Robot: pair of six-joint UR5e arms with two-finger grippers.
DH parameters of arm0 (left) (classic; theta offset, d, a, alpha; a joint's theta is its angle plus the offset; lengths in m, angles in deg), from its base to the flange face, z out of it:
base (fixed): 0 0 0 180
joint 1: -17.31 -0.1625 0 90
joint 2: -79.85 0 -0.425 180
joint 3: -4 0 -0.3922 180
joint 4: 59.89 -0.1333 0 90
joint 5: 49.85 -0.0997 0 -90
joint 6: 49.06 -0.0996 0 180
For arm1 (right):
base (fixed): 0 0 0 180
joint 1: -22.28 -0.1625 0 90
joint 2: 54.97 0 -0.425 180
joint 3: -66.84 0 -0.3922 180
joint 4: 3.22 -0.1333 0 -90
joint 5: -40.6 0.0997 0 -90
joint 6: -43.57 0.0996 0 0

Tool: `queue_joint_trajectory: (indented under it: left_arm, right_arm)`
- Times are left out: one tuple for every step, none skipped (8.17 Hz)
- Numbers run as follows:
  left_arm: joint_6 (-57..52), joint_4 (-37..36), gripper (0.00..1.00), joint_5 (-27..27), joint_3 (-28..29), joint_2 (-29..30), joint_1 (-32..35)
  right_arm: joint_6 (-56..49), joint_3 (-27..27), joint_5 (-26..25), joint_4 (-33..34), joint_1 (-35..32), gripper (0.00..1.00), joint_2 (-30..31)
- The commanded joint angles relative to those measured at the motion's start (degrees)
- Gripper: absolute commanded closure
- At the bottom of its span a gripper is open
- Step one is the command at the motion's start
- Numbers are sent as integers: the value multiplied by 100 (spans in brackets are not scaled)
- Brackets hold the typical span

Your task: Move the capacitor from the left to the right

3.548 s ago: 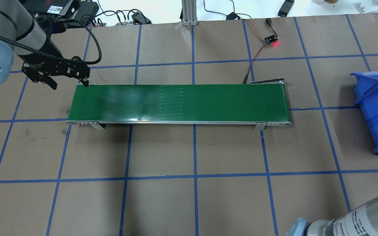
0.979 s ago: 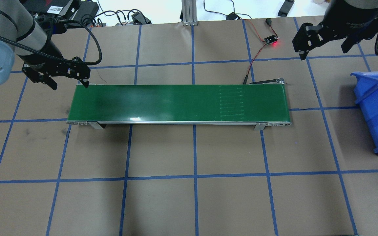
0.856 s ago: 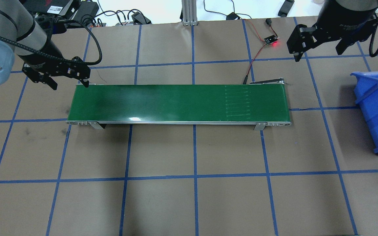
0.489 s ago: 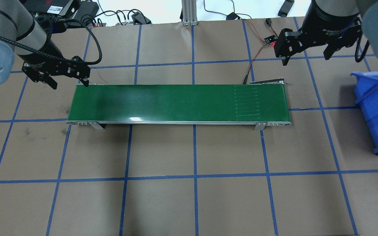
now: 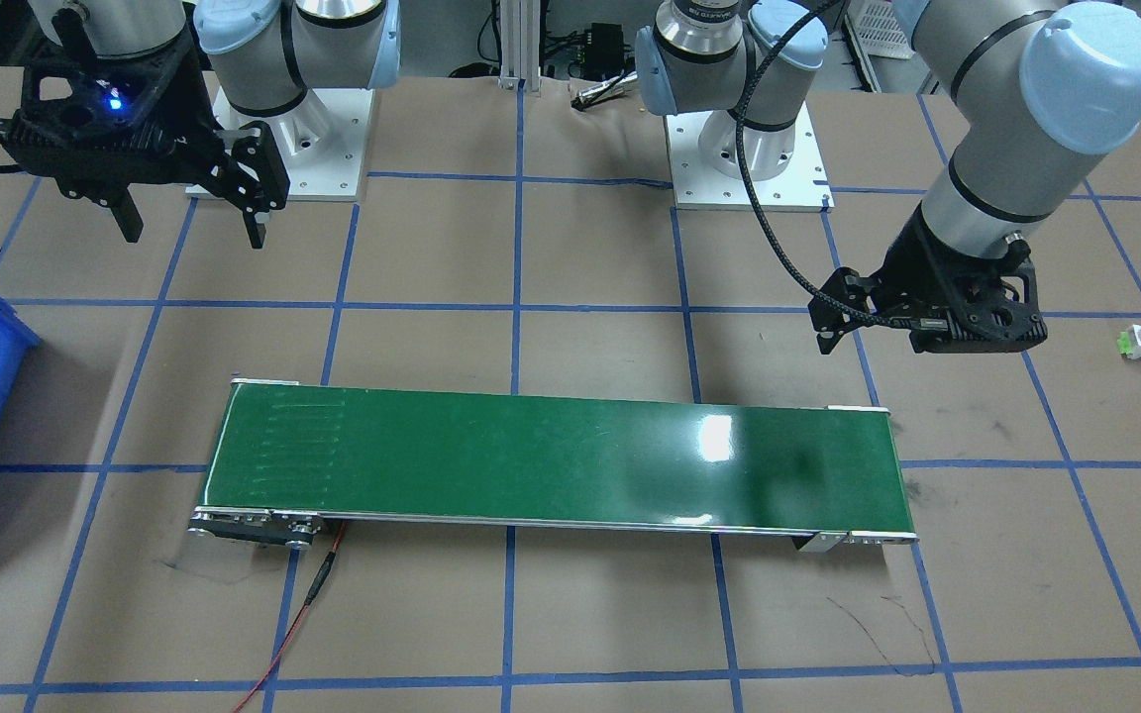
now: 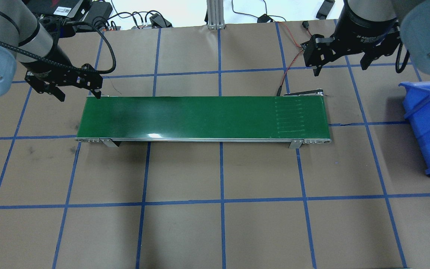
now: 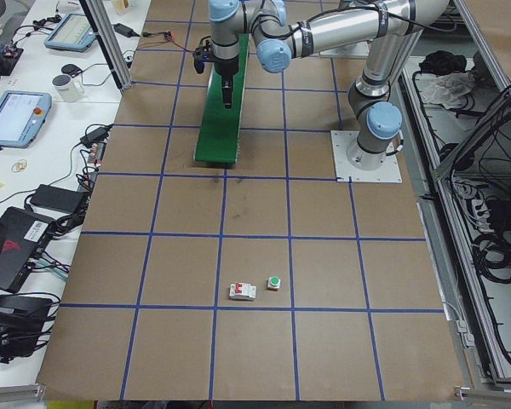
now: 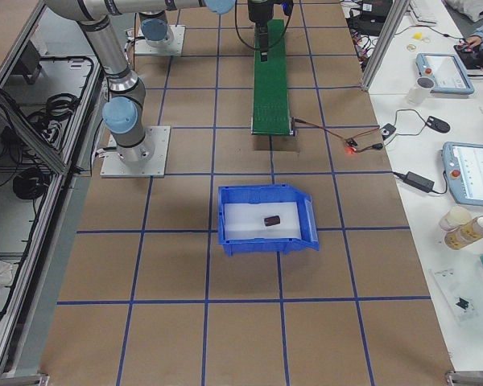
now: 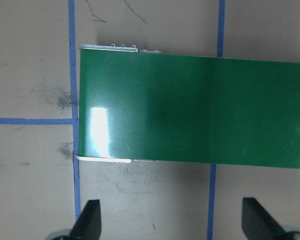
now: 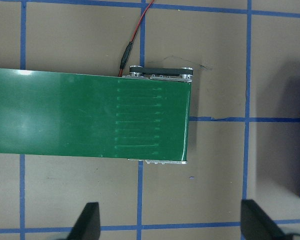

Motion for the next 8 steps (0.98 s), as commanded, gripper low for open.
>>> queue_joint_trajectory:
  left_arm:
    - [20, -2, 0, -3, 8, -2, -10]
    - [20, -2, 0, -11, 8, -2, -10]
    - [20, -2, 0, -11, 8, -2, -10]
    - [20, -2, 0, -11, 8, -2, -10]
    - [20, -11, 0, -3, 8, -11, -10]
    - [-41, -11, 0, -11, 8, -11, -10]
    - [-59, 7, 0, -55, 17, -29, -71]
    - [-68, 16, 0, -55, 9, -20, -107]
  right_arm:
    - [-5, 0, 21, 3, -4, 0, -1]
    - [22, 0, 134, 21, -4, 0, -1]
    - [83, 9, 405, 99, -4, 0, -10]
    - [83, 9, 408, 100, -4, 0, -10]
    - [83, 9, 399, 100, -4, 0, -10]
    - [83, 9, 390, 100, -4, 0, -10]
    - [83, 9, 399, 100, -4, 0, -10]
    - [83, 9, 399, 100, -4, 0, -10]
